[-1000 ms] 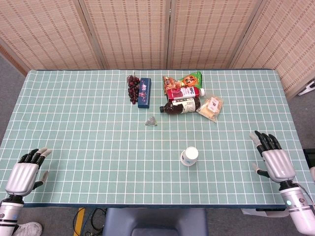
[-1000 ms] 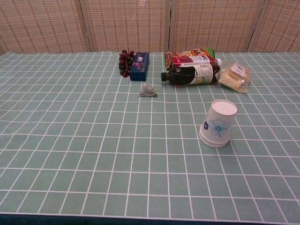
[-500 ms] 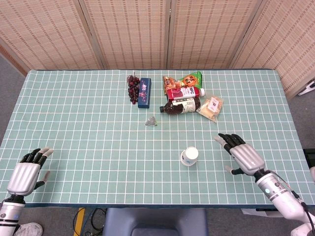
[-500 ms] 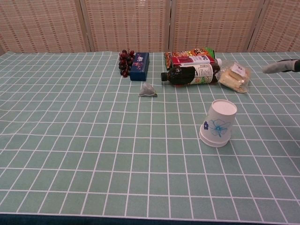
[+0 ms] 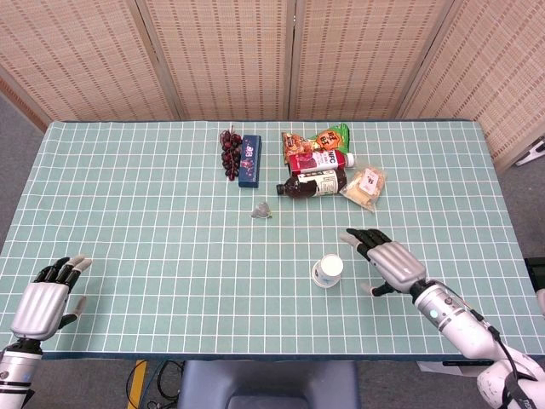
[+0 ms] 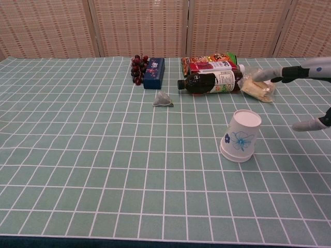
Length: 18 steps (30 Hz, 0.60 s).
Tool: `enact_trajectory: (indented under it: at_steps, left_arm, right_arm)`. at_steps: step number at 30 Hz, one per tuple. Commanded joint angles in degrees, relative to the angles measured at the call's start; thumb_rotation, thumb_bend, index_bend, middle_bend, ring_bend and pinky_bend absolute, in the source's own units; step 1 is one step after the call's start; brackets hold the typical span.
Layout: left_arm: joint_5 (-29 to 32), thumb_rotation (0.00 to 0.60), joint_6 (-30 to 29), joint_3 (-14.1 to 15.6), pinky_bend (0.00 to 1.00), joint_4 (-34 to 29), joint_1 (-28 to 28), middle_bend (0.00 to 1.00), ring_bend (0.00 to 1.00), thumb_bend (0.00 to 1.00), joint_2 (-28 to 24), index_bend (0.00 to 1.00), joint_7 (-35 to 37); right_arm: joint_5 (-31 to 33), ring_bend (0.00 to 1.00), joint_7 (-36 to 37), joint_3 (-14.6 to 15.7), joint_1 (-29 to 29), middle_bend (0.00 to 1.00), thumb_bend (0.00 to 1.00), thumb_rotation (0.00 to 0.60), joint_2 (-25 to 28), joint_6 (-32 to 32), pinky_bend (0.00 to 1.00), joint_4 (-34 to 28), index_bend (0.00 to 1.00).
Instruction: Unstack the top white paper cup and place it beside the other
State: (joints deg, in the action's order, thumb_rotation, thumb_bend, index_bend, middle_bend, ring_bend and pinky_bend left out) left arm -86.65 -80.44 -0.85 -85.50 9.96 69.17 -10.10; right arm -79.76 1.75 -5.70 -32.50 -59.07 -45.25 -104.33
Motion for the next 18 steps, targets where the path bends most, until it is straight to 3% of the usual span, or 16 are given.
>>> enact_trajectory:
  at_steps: [1, 18]
  left_arm:
    - [-0.06, 0.600, -0.05, 0.01, 0.21, -0.04, -0.02, 0.17, 0.14, 0.40, -0.04, 0.22, 0.04]
    - [-0.50, 0.600, -0.73, 0.08, 0.21, -0.37, -0.27, 0.17, 0.14, 0.40, -0.25, 0.22, 0.01]
  right_arm:
    - [0.46, 0.00, -0.91, 0.26, -0.75, 0.00, 0.25, 0.600, -0.68, 0.64, 0.00, 0.04, 0.03]
    - [5.08, 0.00, -1.38, -0.32, -4.59, 0.00, 0.25, 0.600, -5.16, 3.37, 0.00, 3.44, 0.12]
